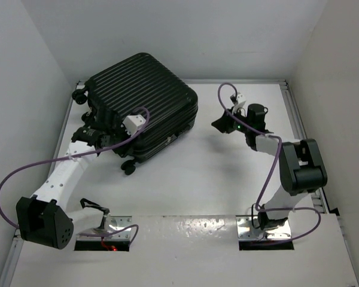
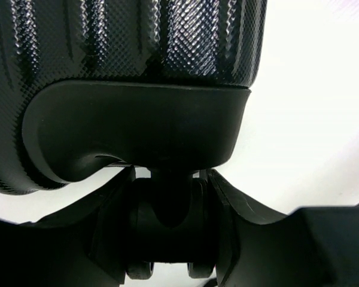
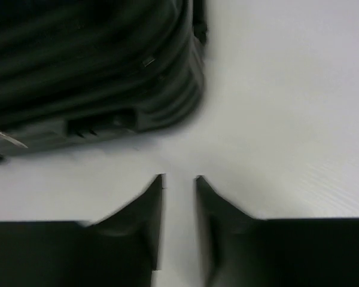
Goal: Pack the luggage
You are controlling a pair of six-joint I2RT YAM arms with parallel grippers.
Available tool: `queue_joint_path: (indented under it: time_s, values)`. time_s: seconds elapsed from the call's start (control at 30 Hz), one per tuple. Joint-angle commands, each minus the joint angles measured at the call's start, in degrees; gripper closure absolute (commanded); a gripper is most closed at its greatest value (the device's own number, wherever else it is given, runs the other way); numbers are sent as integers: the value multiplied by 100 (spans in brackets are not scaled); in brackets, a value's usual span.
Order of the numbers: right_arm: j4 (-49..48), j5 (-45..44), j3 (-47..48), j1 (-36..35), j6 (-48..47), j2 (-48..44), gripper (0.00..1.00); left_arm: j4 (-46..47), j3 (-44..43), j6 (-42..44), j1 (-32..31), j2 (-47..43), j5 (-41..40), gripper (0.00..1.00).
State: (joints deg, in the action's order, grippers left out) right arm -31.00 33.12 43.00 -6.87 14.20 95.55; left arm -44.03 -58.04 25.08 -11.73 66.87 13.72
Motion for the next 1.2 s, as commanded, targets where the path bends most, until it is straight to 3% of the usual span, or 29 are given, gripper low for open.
queue_joint_path:
  time_s: [0.0, 0.03, 0.1, 0.23, 0.7, 1.17]
  values:
    - [-291, 1317, 499, -58, 1097, 131, 63, 395, -172, 191, 346, 177, -344, 100]
    - [-571, 1354, 438, -121, 1294, 70, 49, 395, -172, 190, 346, 177, -178, 100]
    - [-1158, 1381, 51, -549, 2055, -36, 39, 395, -172, 59, 346, 177, -1, 100]
    - [-1854, 1346, -239, -1384, 2000, -28, 34, 500, -50, -64, 276, 72, 280, 100]
    - [-2524, 2180, 858, -1659, 1217, 1685, 34, 501, 126, -232, 162, -148, 404, 100]
    - [-2982, 2076, 1421, -2098, 1147, 2354, 35, 553, 179, -337, 109, -201, 246, 100]
